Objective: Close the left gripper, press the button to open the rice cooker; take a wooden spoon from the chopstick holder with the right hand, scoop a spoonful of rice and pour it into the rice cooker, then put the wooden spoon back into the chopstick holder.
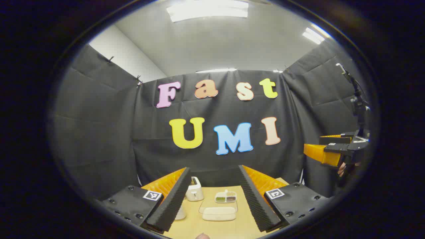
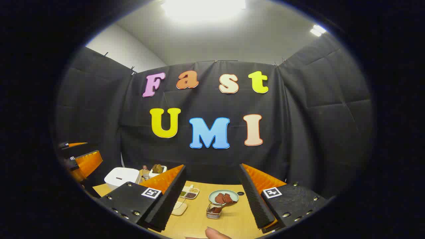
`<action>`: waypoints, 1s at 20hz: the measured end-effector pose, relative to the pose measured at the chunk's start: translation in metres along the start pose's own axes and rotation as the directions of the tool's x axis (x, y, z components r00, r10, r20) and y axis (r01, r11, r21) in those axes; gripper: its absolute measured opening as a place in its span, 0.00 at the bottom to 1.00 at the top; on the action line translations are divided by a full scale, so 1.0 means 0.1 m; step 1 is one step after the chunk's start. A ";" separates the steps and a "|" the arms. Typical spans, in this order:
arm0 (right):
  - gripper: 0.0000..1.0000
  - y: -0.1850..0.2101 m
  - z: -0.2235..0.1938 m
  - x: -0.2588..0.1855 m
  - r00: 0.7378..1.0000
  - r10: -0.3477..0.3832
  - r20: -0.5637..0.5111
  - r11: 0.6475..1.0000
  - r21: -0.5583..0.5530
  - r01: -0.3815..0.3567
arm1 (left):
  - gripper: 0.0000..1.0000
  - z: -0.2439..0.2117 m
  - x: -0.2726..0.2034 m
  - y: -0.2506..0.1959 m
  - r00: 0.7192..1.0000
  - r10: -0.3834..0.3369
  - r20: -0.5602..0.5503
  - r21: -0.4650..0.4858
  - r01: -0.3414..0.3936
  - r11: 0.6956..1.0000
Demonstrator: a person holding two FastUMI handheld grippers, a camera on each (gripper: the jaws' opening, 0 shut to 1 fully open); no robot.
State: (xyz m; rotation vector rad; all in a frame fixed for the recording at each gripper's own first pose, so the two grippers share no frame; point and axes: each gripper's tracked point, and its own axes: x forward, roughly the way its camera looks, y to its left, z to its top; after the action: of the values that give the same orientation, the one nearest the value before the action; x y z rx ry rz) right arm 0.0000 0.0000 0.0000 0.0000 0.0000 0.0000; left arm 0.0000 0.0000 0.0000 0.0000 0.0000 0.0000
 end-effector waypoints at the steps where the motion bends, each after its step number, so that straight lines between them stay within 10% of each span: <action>1: 0.95 0.03 -0.01 -0.03 1.000 -0.005 -0.010 1.000 -0.003 0.005 | 0.99 -0.05 0.03 0.02 1.000 -0.009 -0.020 0.004 0.009 1.000; 20: 0.95 0.35 -0.19 0.05 0.997 0.017 -0.074 1.000 -0.017 -0.018 | 0.99 -0.25 0.06 0.63 0.995 0.087 -0.058 -0.001 -0.087 0.996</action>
State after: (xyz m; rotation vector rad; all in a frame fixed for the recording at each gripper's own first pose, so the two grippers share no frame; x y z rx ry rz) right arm 0.0054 0.0354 -0.0194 -0.0172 0.0741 0.0178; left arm 0.0058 0.0630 -0.0248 -0.0034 0.0581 0.0873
